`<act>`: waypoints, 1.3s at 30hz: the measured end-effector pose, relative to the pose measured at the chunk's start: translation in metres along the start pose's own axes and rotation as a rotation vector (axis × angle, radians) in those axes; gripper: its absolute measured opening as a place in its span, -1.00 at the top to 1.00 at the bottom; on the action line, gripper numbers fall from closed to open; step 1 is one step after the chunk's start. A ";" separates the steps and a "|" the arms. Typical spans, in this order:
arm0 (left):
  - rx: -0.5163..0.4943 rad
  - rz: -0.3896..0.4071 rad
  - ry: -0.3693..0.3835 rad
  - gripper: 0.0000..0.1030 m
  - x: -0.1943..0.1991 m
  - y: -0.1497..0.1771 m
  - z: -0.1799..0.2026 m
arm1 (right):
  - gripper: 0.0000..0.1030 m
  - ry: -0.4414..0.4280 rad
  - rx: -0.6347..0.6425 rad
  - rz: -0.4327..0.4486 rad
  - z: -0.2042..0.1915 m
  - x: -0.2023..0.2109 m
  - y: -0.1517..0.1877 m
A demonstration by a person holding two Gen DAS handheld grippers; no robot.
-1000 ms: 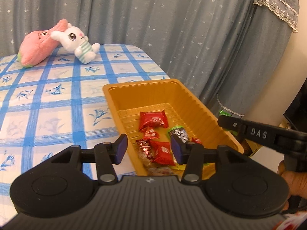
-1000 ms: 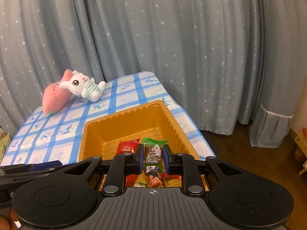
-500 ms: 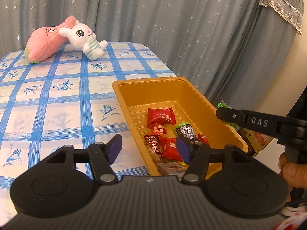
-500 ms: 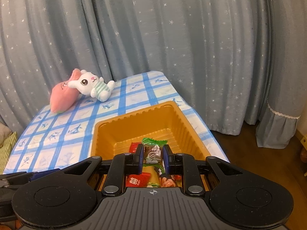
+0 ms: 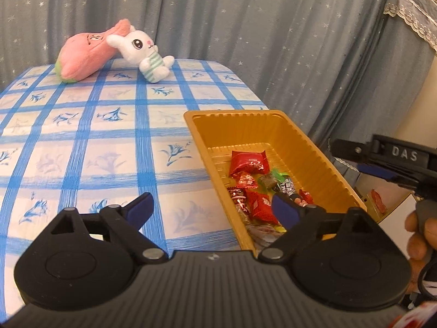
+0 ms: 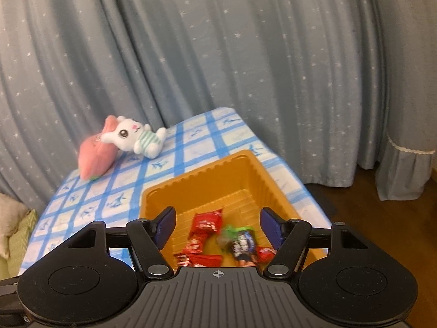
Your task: Organize snacks
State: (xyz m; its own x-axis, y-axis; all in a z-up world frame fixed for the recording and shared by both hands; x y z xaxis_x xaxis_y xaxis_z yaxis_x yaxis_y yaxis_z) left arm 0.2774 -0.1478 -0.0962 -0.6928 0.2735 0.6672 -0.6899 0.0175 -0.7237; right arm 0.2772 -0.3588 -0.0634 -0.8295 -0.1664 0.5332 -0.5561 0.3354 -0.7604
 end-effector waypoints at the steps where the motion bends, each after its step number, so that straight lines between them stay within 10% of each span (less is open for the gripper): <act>1: 0.001 -0.002 -0.004 -0.85 0.002 0.001 -0.001 | -0.32 0.011 -0.004 -0.003 0.002 0.003 0.001; 39: 0.012 0.010 -0.136 -0.99 0.139 0.048 -0.001 | -0.38 0.049 0.095 -0.067 -0.038 0.136 0.060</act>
State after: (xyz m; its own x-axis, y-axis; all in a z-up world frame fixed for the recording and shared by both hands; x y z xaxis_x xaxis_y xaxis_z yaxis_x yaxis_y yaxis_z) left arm 0.1487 -0.1077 -0.0383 -0.7213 0.1405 0.6783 -0.6847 0.0038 -0.7288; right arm 0.1326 -0.3260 -0.0221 -0.7880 -0.1396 0.5996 -0.6146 0.2349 -0.7530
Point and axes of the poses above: each gripper's, at about its wrist camera, not at the fingertips, and x roughly against the way its jaws point, z to its right, y to its underside, the point moved 8 cm from there along -x, roughly the way its jaws point, and after that the axes turned 2 degrees about -y, right-handed, at the moved point
